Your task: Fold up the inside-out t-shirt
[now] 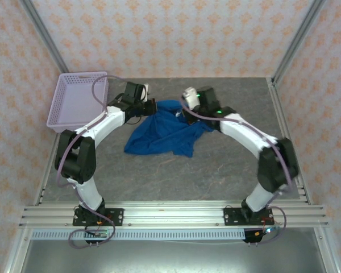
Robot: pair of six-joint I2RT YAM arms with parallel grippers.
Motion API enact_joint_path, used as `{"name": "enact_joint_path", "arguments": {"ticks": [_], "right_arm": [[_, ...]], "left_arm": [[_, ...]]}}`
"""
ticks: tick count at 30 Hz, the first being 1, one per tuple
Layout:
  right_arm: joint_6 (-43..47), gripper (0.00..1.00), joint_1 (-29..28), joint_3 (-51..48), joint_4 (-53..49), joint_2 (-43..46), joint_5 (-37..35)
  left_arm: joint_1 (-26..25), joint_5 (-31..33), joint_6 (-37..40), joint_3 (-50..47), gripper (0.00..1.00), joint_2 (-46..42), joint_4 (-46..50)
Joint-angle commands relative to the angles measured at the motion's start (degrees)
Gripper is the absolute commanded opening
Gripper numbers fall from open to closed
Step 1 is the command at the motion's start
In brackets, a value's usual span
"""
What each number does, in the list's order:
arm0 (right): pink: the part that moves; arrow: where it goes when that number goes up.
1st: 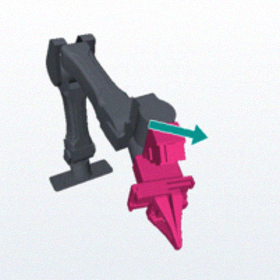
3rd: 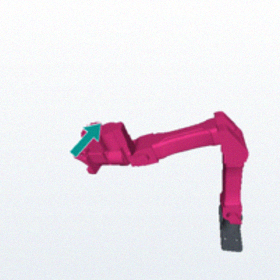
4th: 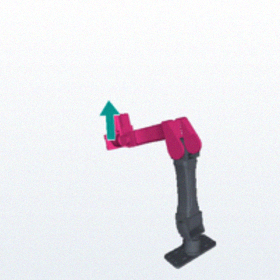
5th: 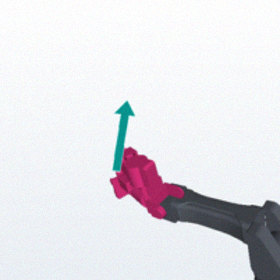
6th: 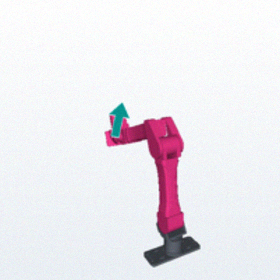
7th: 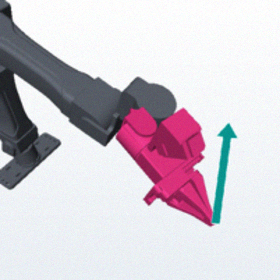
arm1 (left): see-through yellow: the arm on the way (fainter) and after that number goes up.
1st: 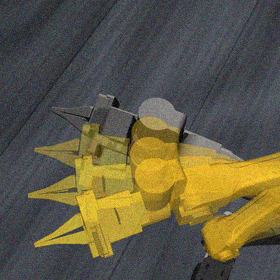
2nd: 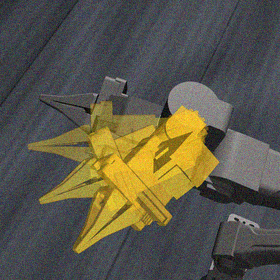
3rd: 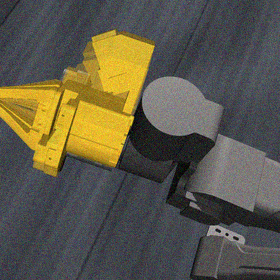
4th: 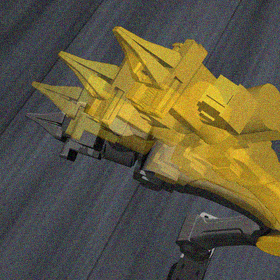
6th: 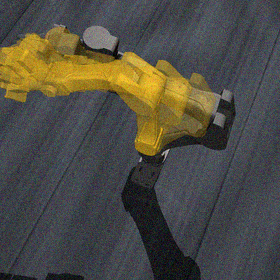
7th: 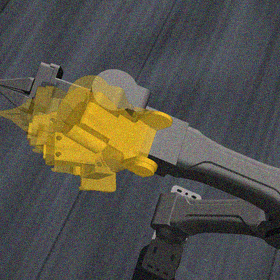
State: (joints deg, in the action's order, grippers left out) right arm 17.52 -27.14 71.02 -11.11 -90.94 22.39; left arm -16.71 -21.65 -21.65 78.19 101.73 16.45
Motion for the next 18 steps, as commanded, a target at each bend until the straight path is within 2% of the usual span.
{"name": "enact_joint_path", "arguments": {"ticks": [1, 4, 12, 16, 18], "right_arm": [[-10.7, 0.0, 4.1, -5.2, 14.8, 10.4, 11.4], [-17.7, 0.0, 6.7, -8.1, 23.2, 14.0, 16.3], [-23.3, 0.0, 7.6, -8.1, 32.0, 13.3, 23.2], [-22.5, 0.0, 7.8, -6.9, 30.9, 13.2, 24.2], [-20.8, 0.0, 7.7, -5.6, 28.4, 13.1, 25.5]], "left_arm": [[2.3, 2.8, -2.6, -1.1, 0.0, 0.3, -0.3], [2.4, 2.4, -2.2, -1.1, 0.0, 0.9, -0.2], [2.5, 1.4, -1.9, -2.6, 0.09, 3.3, 0.3], [2.4, 0.7, -0.1, -6.2, 0.25, 0.3, -2.3], [2.5, 0.9, 0.0, -11.4, 0.33, -5.1, -8.1]]}}
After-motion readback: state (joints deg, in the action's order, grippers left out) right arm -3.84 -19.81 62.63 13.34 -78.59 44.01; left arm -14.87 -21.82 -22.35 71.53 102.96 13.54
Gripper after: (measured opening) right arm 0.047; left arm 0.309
